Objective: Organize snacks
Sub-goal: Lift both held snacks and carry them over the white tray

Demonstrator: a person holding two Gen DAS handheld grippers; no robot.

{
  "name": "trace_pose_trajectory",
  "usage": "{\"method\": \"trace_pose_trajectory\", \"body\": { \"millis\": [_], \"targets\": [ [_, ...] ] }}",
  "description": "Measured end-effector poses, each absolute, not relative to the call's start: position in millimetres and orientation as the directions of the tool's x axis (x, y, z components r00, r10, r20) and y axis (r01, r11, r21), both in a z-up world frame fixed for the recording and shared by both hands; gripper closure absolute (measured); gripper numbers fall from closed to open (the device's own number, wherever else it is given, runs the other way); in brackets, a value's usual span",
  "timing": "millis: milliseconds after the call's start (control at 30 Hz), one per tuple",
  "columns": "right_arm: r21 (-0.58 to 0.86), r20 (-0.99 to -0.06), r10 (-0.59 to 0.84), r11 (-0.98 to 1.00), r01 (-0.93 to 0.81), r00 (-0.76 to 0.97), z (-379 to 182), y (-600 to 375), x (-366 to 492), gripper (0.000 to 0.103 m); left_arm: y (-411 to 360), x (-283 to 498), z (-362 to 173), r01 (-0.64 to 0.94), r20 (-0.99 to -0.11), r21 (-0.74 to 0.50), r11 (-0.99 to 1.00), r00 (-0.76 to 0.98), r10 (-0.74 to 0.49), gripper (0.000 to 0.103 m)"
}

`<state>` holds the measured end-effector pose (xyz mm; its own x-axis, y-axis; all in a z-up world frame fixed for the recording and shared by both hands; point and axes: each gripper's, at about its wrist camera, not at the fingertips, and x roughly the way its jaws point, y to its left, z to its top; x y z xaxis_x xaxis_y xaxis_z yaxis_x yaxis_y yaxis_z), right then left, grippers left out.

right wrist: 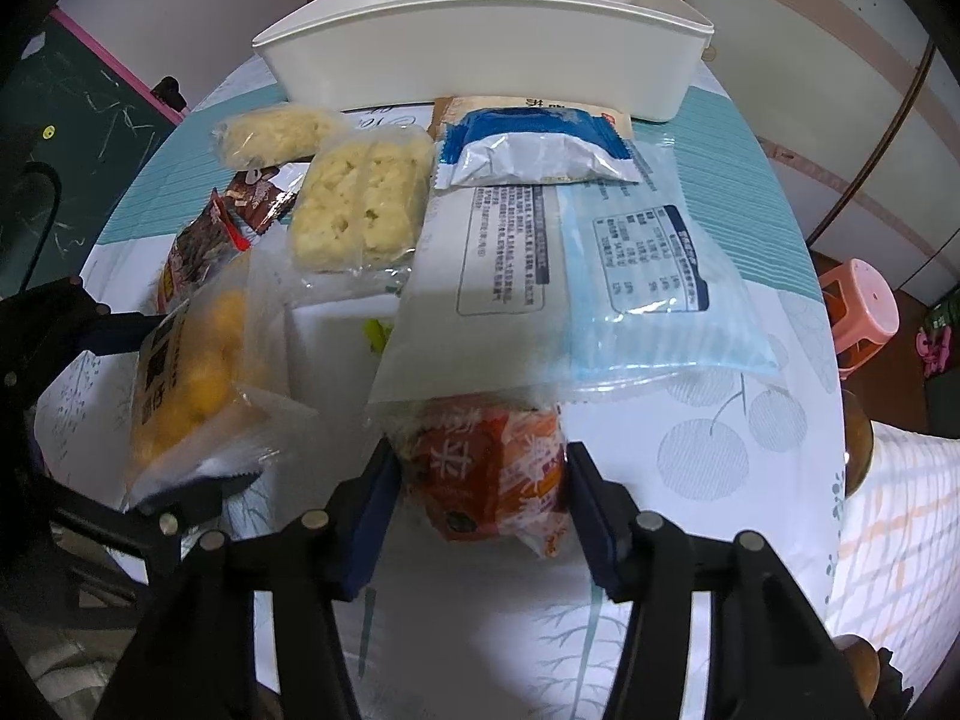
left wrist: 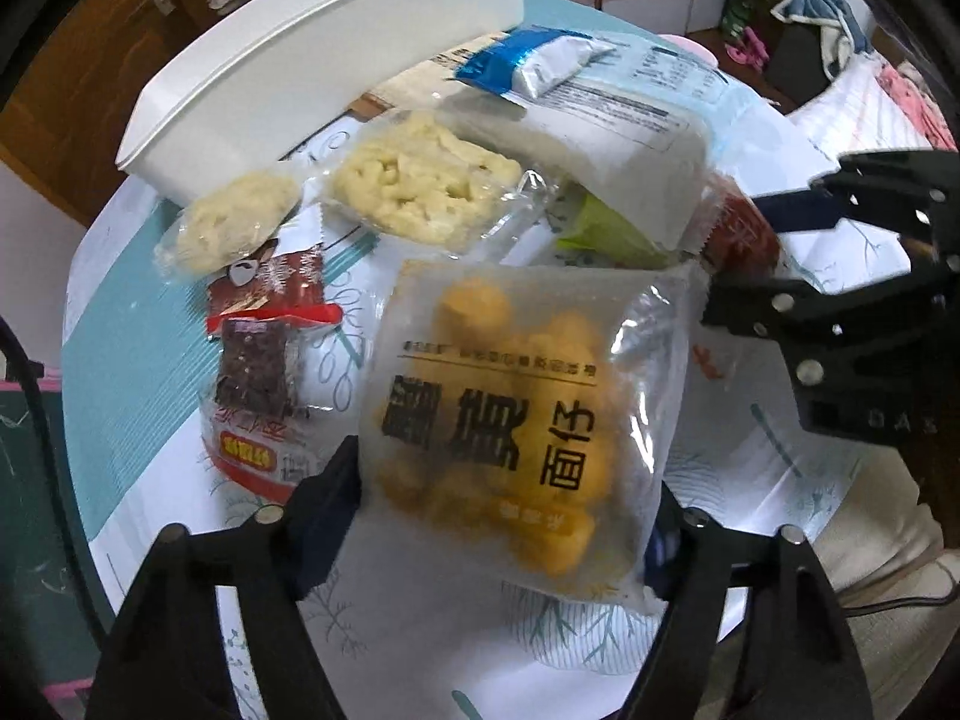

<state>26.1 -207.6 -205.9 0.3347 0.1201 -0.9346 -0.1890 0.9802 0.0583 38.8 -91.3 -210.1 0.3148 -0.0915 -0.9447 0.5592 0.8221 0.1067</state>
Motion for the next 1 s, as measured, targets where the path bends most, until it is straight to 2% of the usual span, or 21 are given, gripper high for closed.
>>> {"method": "trace_pose_trajectory", "body": {
  "millis": [100, 433, 733, 1000],
  "targets": [
    [0.075, -0.929, 0.140, 0.977, -0.198, 0.343, -195, -207, 21, 0.049, -82, 42, -203, 0.524, -0.948, 0.045, 0.850, 0.290, -0.129, 0.029],
    [0.157, -0.861, 0.246, 0.961, -0.228, 0.444, -132, -206, 8, 0.049, -54, 45, -125, 0.471, -0.883, 0.014, 0.882, 0.421, -0.210, 0.029],
    [0.151, -0.781, 0.275, 0.954, -0.257, 0.561, -74, -201, 17, 0.049, -49, 41, -64, 0.441, -0.808, 0.049, 0.896, 0.544, -0.224, 0.028],
    [0.068, -0.730, 0.227, 0.963, -0.262, 0.644, -33, -196, 43, 0.048, -49, 70, -21, 0.400, -0.763, 0.101, 0.911, 0.618, -0.187, 0.028]
  ]
}}
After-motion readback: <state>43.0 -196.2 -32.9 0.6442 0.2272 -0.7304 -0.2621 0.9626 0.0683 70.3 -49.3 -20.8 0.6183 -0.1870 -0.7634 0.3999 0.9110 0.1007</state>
